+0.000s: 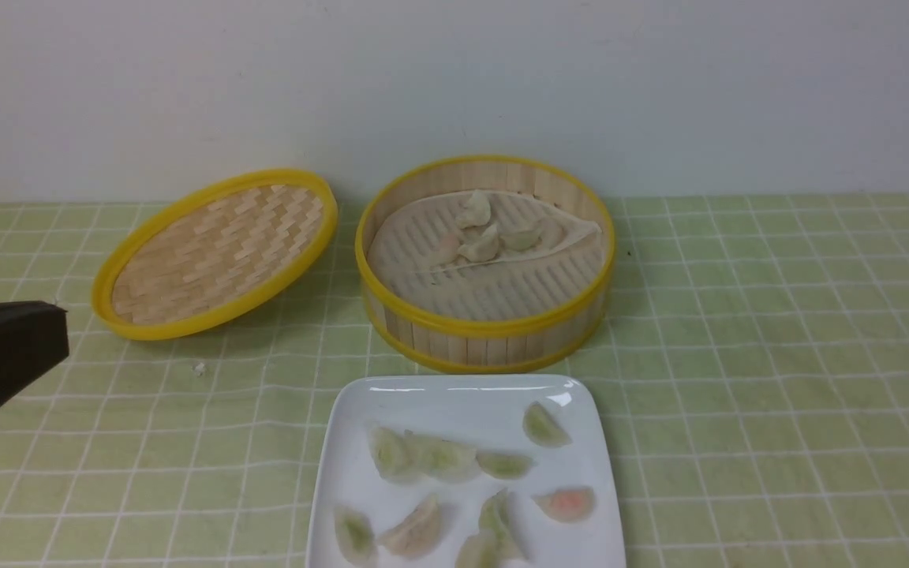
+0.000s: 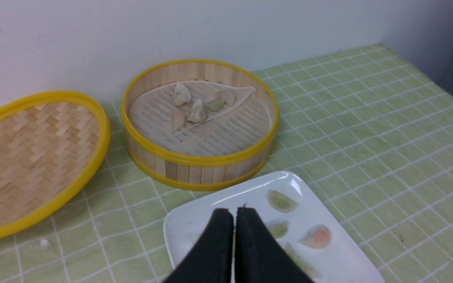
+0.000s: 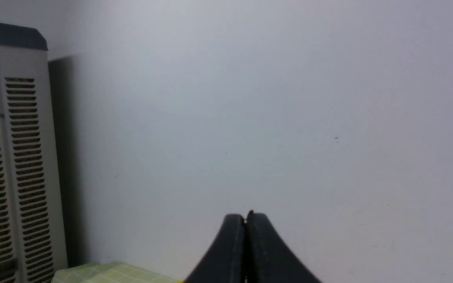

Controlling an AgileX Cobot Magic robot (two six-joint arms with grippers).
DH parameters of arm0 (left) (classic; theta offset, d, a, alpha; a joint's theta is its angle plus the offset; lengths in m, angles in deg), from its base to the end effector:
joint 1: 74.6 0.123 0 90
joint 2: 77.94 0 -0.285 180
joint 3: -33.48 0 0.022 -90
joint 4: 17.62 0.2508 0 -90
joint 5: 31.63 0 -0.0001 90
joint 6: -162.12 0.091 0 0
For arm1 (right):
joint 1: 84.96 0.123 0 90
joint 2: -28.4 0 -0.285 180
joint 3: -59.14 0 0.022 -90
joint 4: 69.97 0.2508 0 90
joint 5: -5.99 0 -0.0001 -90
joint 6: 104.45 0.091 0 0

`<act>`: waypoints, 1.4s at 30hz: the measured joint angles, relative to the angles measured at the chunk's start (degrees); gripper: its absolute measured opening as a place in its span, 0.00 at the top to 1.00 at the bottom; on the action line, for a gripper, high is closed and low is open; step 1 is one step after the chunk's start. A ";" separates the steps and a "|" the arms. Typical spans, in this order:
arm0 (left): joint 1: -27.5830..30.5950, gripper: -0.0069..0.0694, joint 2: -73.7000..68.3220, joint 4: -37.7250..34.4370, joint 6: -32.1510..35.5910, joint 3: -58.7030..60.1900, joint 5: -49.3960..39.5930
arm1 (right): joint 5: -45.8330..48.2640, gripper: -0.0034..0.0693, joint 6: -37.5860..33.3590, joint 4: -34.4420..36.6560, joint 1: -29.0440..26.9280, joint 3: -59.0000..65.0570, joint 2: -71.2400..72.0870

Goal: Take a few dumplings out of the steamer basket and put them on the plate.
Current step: Use the right arm to put the dumpling into the plate

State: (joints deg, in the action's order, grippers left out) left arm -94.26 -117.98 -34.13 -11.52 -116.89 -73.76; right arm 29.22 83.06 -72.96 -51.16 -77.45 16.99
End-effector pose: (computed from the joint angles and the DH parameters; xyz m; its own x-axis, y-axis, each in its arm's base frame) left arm 0.0817 -0.0476 0.3826 -0.3819 0.0268 -0.9238 0.4607 0.8721 -0.1652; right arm 0.0027 -0.0005 0.3606 0.1271 0.1850 -0.9745 -0.5519 0.8295 0.0855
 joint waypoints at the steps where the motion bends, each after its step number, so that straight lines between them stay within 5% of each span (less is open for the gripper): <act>1: 0.00 0.92 0.00 0.00 0.00 0.00 0.00 | 0.00 0.97 0.00 0.00 0.00 0.00 0.00; 33: 0.00 0.92 0.95 2.75 0.31 0.31 -0.84 | 0.00 0.97 -0.05 0.00 0.00 0.04 0.00; 42: 2.98 0.92 14.71 10.63 -0.25 16.69 14.27 | 0.00 0.97 -0.05 0.00 0.00 0.04 0.00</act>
State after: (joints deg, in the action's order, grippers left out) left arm -91.28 -103.26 -23.50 -11.76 -100.21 -59.49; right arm 29.22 83.00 -72.96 -51.16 -77.41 16.99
